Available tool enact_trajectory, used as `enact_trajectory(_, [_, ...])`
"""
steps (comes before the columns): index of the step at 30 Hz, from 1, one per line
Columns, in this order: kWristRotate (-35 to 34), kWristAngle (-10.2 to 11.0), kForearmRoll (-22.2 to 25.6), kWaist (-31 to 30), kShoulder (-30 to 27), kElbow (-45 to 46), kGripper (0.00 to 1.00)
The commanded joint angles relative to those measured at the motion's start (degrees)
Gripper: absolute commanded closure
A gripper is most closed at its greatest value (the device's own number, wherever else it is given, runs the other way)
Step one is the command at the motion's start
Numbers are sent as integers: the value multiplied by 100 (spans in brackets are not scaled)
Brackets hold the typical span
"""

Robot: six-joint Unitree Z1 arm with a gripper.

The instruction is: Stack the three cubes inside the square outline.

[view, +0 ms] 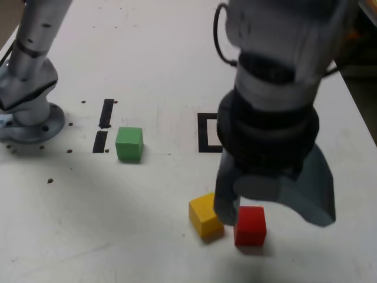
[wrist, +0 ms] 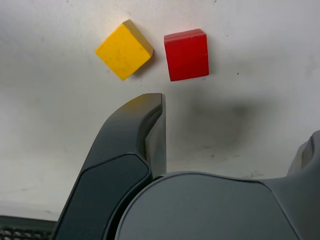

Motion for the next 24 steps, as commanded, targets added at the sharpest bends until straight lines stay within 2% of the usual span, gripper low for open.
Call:
enact_trajectory(1, [-126, -110, 90, -38, -4, -38, 6])
enact_trajectory(6, [-524, -481, 88, -112, 157, -23, 6])
enact_trajectory(14, [-647, -712, 57, -119, 473, -48, 6])
enact_trajectory(19, [-649, -727, 47, -76, 493, 94, 6])
enact_trajectory(24, [-590, -561, -75, 4, 557, 249, 6])
